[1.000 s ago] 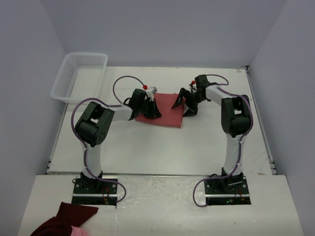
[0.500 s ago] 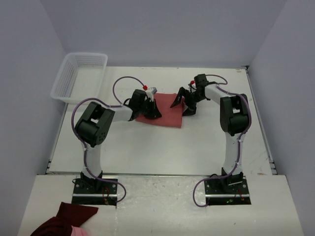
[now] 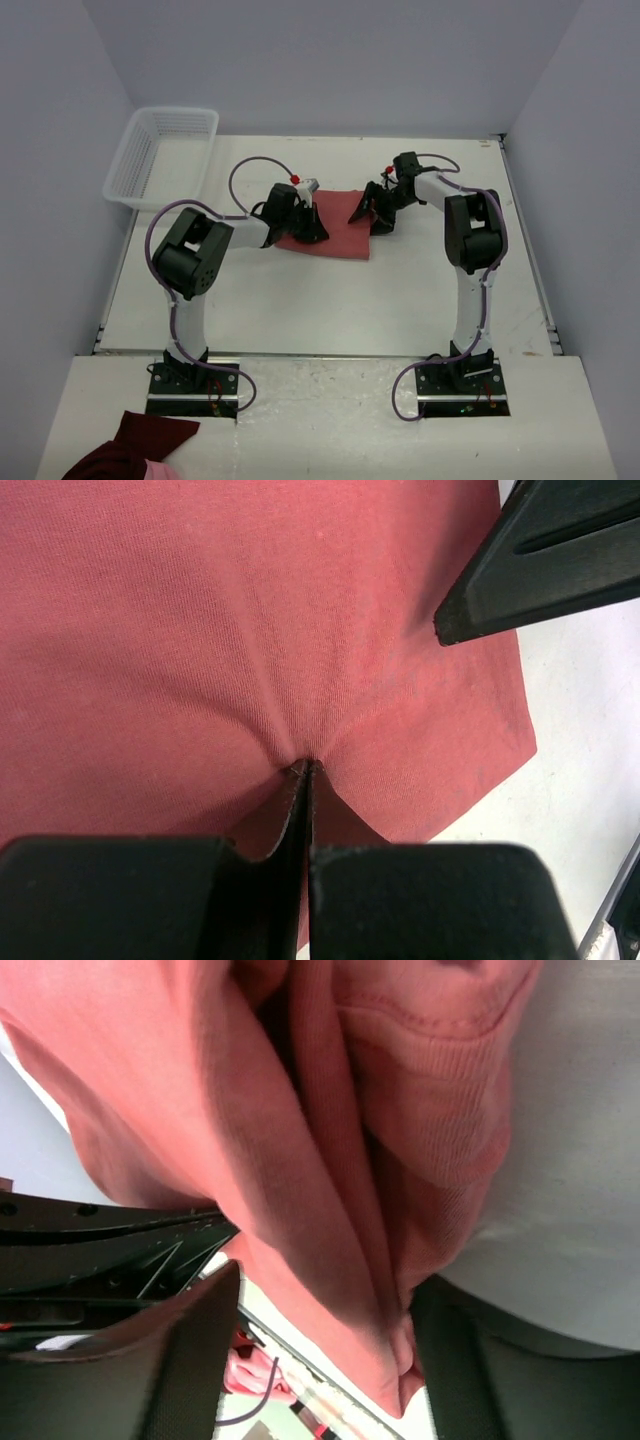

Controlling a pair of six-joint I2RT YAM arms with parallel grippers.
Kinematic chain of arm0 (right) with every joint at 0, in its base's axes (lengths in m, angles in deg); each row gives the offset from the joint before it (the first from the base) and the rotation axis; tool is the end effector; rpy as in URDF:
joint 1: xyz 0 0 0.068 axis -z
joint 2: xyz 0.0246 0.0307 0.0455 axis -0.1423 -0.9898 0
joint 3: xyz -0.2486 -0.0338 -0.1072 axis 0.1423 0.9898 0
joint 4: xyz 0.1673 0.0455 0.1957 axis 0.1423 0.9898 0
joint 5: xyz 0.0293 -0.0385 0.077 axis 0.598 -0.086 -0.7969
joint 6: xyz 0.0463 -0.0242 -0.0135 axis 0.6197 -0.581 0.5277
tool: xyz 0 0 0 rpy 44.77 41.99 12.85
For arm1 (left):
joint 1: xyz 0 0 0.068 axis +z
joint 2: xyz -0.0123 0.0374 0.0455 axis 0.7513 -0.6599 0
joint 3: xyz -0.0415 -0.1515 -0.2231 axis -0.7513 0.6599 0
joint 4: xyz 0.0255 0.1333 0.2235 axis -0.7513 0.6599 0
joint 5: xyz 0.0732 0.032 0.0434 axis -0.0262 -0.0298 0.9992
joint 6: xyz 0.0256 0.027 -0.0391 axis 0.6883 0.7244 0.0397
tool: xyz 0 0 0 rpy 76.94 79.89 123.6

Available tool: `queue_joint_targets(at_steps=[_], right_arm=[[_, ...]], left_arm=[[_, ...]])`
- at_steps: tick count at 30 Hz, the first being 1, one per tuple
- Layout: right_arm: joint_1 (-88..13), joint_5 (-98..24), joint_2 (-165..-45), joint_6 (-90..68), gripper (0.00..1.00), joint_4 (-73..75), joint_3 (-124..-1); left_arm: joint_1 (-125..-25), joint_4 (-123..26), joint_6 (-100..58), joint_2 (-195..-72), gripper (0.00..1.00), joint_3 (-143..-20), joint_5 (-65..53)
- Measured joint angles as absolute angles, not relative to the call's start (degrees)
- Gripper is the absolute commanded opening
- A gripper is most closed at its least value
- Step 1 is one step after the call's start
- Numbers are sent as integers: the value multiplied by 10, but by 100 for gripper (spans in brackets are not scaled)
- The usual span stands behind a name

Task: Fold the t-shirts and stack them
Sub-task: Put the neatly folded tshirt into the corner of the board with the right arm

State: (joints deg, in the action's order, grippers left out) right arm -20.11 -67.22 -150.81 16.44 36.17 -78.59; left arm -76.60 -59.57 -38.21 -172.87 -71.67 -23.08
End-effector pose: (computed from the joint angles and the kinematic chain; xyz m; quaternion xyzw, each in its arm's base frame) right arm 0.4319 0.1137 0.1364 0.1281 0.9253 0.3566 0.0157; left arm 0.3562 -0.2057 0.1268 0.0895 0.8824 -0.3717 0.2744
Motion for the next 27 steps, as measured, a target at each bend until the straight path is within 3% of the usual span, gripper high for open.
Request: queue_joint_targets(at_steps=[9, 12, 13, 27], right_arm=[[-201, -650, -1516, 153, 28, 380, -786], [-202, -638, -1516, 150, 10, 388, -788], [-202, -632, -1516, 148, 0, 392, -790], [-208, -502, -1516, 93, 0, 470, -873]], left_arm=[[-770, -594, -383, -1723, 0, -710, -233], [-770, -594, -383, -1722, 0, -710, -235], [-770, -594, -383, -1722, 0, -709, -237], [-795, -604, -403, -1626, 0, -672, -280]])
